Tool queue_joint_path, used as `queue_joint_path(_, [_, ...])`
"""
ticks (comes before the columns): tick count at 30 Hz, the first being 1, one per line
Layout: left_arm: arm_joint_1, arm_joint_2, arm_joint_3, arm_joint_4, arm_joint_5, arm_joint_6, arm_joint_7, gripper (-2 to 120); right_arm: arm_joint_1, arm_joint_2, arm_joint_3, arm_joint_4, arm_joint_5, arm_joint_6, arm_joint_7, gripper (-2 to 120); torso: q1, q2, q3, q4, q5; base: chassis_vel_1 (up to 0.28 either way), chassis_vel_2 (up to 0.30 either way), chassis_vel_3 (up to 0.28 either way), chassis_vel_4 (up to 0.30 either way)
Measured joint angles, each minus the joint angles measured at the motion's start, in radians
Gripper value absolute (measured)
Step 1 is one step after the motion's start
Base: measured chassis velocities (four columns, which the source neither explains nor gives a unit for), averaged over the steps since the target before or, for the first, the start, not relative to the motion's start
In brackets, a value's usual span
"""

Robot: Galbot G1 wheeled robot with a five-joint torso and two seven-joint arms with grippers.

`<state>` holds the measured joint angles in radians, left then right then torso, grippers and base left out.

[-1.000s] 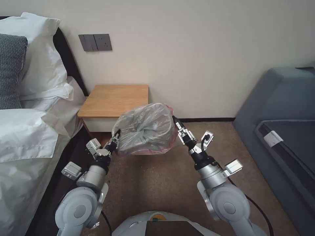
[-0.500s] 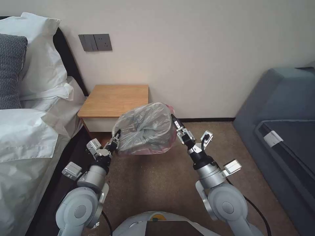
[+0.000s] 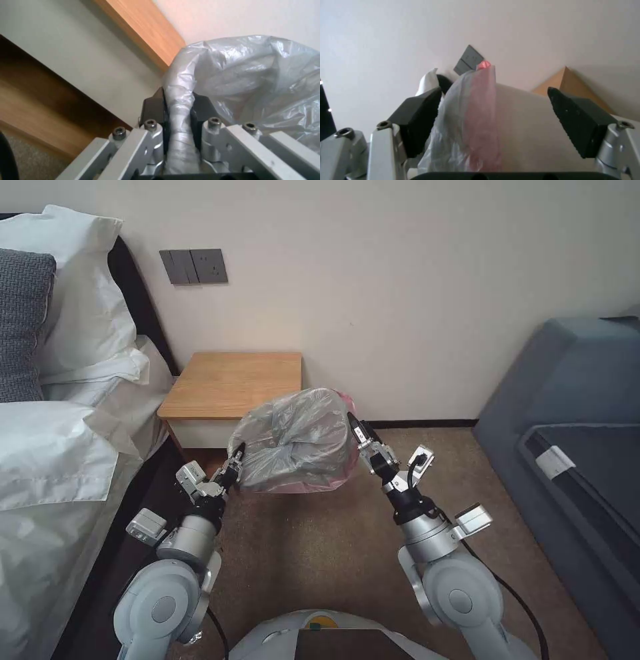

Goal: Pick up the garbage bag from the table and place it over the trash can.

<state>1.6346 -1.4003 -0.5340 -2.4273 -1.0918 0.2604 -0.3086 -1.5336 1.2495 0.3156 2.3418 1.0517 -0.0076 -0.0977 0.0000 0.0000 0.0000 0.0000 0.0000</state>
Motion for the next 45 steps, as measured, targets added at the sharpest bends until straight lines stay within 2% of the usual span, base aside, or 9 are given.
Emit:
queue_joint_path(14, [0.002, -0.003, 0.000, -0.016, 0.000, 0.000, -0.001, 9, 0.047, 0.013, -0.007, -0.037, 0.050, -0.001, 0.009, 82, 0.000, 0.000, 0.000, 0.0000, 0.0000, 0.000, 0.000, 0.000, 0.000])
queue_joint_path(25, [-0.001, -0.009, 0.004, -0.018, 0.001, 0.000, -0.003, 9, 0.068, 0.023, -0.018, -0.055, 0.085, -0.006, 0.004, 41, 0.000, 0.000, 0.000, 0.0000, 0.0000, 0.000, 0.000, 0.000, 0.000])
queue_joint_path(26, [-0.001, -0.009, 0.004, -0.018, 0.001, 0.000, -0.003, 9, 0.068, 0.023, -0.018, -0.055, 0.085, -0.006, 0.004, 41, 0.000, 0.000, 0.000, 0.0000, 0.0000, 0.000, 0.000, 0.000, 0.000])
queue_joint_path(29, [-0.004, -0.008, 0.004, -0.018, 0.001, 0.000, -0.004, 9, 0.066, 0.028, -0.022, -0.054, 0.090, -0.006, -0.003, 25, 0.000, 0.000, 0.000, 0.0000, 0.0000, 0.000, 0.000, 0.000, 0.000])
queue_joint_path(33, [-0.006, -0.008, 0.004, -0.016, 0.001, 0.000, -0.005, 9, 0.060, 0.029, -0.021, -0.048, 0.090, -0.005, -0.011, 15, 0.000, 0.000, 0.000, 0.0000, 0.0000, 0.000, 0.000, 0.000, 0.000])
queue_joint_path(35, [-0.007, -0.009, 0.004, -0.014, 0.001, 0.000, -0.005, 9, 0.052, 0.029, -0.016, -0.038, 0.090, -0.002, -0.018, 4, 0.000, 0.000, 0.000, 0.0000, 0.0000, 0.000, 0.000, 0.000, 0.000])
queue_joint_path(37, [-0.007, -0.009, 0.004, -0.013, 0.000, 0.000, -0.005, 9, 0.042, 0.027, -0.008, -0.026, 0.089, 0.001, -0.028, 0, 0.000, 0.000, 0.000, -0.0001, 0.0000, 0.000, 0.000, 0.000, 0.000])
queue_joint_path(42, [-0.008, -0.001, 0.000, -0.008, -0.003, 0.001, -0.004, 9, 0.020, 0.006, 0.016, -0.008, 0.068, 0.009, -0.052, 0, 0.000, 0.000, 0.000, -0.0001, 0.0001, 0.000, 0.000, 0.000, 0.000])
queue_joint_path(45, [-0.007, 0.043, -0.011, 0.011, -0.020, 0.008, 0.022, 9, -0.010, -0.076, 0.062, -0.004, 0.034, 0.020, -0.093, 0, 0.000, 0.000, 0.000, 0.0000, 0.0002, 0.000, 0.000, 0.000, 0.000])
